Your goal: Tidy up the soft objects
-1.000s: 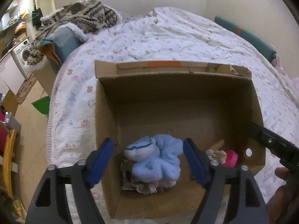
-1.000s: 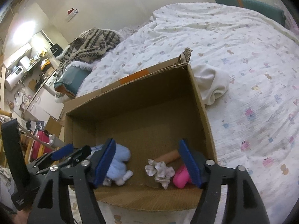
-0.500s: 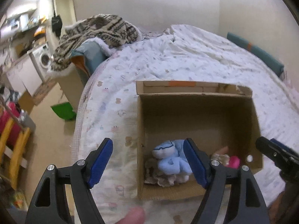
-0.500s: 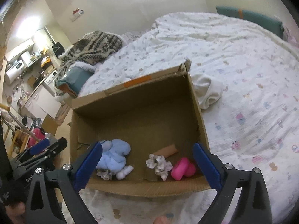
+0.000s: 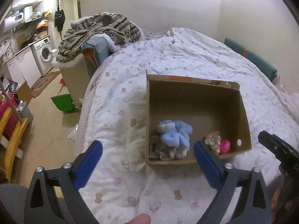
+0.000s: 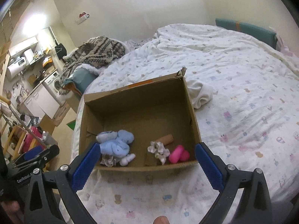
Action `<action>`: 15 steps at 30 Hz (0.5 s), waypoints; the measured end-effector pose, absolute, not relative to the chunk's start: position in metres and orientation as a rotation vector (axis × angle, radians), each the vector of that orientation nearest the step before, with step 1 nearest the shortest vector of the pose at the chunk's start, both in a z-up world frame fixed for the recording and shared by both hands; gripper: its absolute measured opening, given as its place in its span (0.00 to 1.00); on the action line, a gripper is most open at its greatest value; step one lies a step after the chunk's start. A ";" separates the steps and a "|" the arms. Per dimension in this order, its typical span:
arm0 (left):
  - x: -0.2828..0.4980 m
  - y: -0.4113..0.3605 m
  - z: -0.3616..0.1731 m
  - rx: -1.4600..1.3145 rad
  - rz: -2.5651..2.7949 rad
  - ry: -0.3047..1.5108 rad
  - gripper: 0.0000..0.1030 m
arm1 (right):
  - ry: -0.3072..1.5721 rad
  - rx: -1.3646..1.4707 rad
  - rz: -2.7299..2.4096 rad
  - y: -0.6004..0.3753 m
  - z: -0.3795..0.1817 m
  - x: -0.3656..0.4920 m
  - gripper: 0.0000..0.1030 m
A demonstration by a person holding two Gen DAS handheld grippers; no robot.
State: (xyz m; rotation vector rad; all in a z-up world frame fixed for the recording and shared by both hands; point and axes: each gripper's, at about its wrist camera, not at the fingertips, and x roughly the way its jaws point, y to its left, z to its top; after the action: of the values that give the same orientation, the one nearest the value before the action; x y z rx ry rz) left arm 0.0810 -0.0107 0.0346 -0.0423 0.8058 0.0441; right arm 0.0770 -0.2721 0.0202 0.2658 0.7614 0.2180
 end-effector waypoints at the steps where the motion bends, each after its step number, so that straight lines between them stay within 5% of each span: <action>1: 0.077 -0.010 0.033 -0.044 0.042 0.808 0.99 | 0.754 0.258 0.217 -0.272 0.021 0.073 1.00; 15: 0.052 -0.002 0.035 -0.078 0.015 0.779 0.99 | 0.683 0.191 0.203 -0.262 0.021 0.042 1.00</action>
State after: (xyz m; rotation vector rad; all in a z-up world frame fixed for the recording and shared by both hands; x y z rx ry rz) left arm 0.0520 -0.0021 0.0350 -0.0780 0.7792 0.0146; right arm 0.0420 -0.2617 0.0210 0.1908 0.6831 0.2030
